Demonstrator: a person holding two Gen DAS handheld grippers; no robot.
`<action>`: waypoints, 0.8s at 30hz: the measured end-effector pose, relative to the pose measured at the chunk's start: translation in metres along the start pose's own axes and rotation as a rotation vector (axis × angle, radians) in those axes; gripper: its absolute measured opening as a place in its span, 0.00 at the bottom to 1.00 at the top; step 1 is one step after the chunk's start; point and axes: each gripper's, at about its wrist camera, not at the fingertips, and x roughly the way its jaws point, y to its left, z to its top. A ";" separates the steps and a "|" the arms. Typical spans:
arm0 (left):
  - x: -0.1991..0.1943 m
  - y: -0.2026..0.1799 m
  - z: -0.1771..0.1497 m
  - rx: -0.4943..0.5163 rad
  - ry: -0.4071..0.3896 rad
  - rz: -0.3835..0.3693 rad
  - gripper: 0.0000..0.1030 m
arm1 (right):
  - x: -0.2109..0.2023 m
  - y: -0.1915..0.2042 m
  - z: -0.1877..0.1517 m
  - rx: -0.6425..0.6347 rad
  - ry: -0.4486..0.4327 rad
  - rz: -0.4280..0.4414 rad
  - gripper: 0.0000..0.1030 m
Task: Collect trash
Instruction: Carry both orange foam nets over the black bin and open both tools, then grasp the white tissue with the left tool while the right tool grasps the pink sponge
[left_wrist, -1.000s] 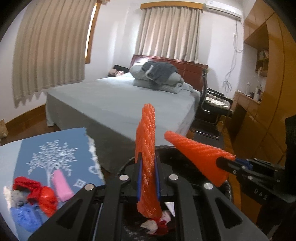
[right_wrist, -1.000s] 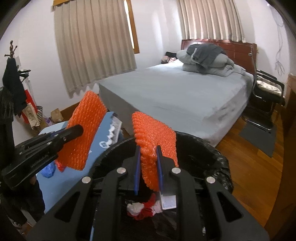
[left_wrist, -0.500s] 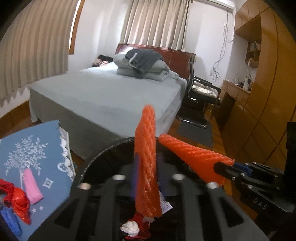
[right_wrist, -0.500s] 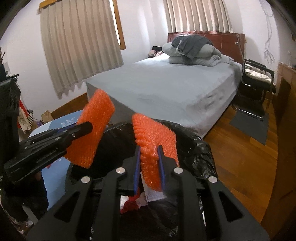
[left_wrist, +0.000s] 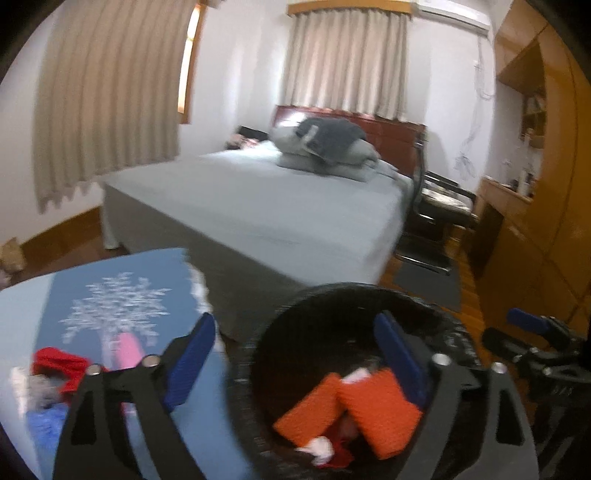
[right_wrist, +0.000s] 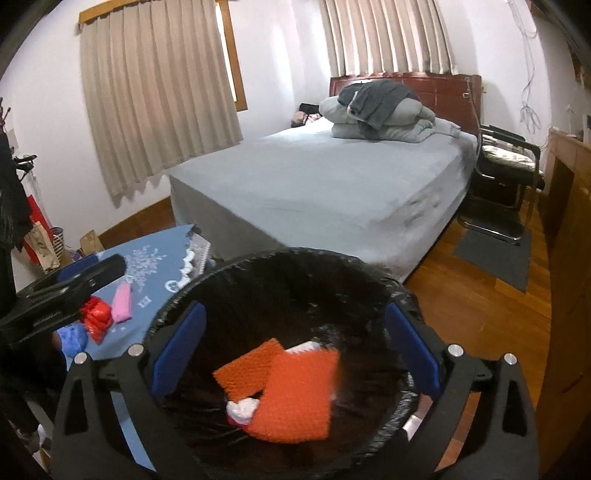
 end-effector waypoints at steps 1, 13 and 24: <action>-0.007 0.010 -0.001 -0.008 -0.011 0.024 0.88 | -0.001 0.004 0.001 -0.001 -0.003 0.006 0.93; -0.061 0.099 -0.017 -0.072 -0.059 0.251 0.91 | 0.021 0.095 0.012 -0.086 0.016 0.151 0.94; -0.095 0.187 -0.044 -0.143 -0.050 0.438 0.91 | 0.053 0.181 0.015 -0.166 0.052 0.271 0.94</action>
